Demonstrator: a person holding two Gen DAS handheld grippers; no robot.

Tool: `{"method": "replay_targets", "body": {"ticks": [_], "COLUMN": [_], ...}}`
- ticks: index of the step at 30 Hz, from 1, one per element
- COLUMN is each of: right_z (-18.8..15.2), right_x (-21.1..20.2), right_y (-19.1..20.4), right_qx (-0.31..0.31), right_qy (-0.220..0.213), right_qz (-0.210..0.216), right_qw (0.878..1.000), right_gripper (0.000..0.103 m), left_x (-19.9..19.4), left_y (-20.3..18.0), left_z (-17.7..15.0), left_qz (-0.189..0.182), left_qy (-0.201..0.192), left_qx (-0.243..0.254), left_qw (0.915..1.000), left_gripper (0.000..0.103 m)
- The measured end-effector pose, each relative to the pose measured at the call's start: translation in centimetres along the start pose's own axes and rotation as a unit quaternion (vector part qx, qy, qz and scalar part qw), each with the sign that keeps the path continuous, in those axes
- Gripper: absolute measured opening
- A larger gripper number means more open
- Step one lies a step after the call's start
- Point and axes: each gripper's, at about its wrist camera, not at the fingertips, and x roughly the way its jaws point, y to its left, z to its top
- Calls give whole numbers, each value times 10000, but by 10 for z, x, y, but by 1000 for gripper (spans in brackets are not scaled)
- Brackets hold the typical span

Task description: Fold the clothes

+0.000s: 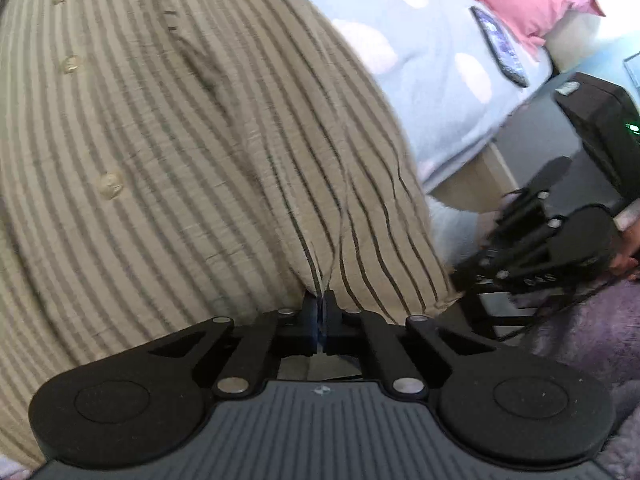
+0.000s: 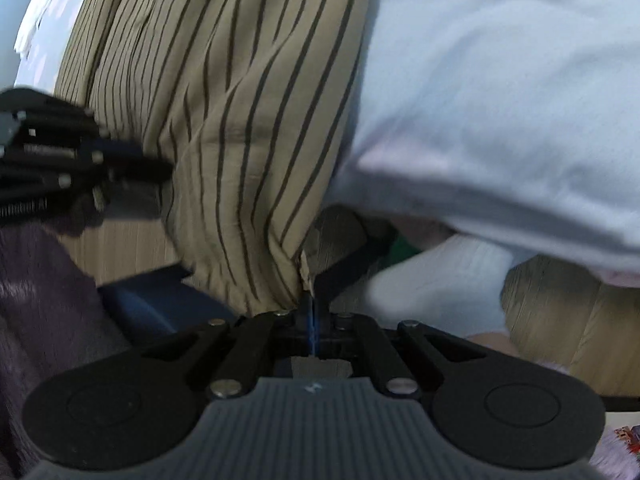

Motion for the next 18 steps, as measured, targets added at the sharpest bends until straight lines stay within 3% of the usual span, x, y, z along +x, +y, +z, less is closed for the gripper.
{"method": "replay_targets", "body": {"ticks": [9,12,15,17,18], "right_z": [-15,-16,-21,-22,-22], "right_x": [20,16,18,18,18], "right_y": [16,20,19,21,22], "right_qx": [-19,20,32,-11,-45], "right_qy": [491,429,352,366,380], "right_qz": [103,95,-30,-156,-264], "right_qw": [9987,9990,9994,9992,9989], "right_gripper": [0,6,14,25,37], "left_x": [-3,0,6,10,11], "left_y": [4,2,-2,-2,-3], "left_z": [-6,-6,-7,-8,-9], "left_qz": [-157,-110,-84,-23,-9], "left_qy": [-41,35,145,199,255], "left_qx": [-101,-52,41,63,60], "left_qw": [9998,9999,9999,9998,9997], "left_gripper": [0,1,1,1,1]}}
